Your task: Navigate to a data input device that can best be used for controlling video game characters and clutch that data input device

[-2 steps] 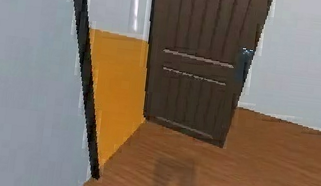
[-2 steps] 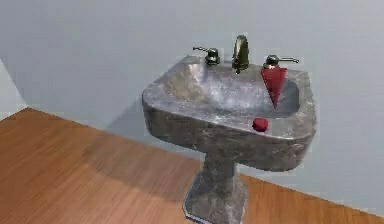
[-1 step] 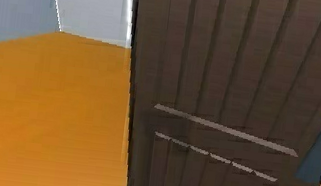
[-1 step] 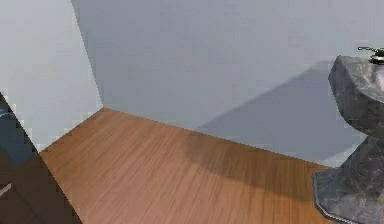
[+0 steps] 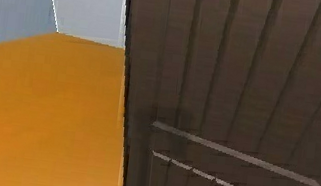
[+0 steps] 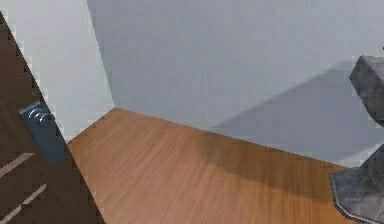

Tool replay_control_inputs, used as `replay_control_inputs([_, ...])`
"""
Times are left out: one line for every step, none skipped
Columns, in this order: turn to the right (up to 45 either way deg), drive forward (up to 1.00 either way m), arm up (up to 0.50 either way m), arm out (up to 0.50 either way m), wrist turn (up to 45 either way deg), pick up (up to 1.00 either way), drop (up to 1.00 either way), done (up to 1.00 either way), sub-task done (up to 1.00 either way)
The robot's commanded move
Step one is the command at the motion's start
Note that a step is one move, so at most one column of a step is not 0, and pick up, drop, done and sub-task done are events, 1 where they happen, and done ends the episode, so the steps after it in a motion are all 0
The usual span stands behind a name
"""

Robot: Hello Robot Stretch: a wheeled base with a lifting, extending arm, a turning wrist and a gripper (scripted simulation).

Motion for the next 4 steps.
replay_control_inputs([-12.0, 0.0, 0.0, 0.0, 0.0, 0.0, 0.0, 0.0, 0.0])
replay_control_inputs([0.0, 0.3, 0.0, 0.0, 0.0, 0.0, 0.0, 0.0, 0.0])
replay_control_inputs([-45.0, 0.0, 0.0, 0.0, 0.0, 0.0, 0.0, 0.0, 0.0])
replay_control_inputs([-12.0, 0.0, 0.0, 0.0, 0.0, 0.0, 0.0, 0.0, 0.0])
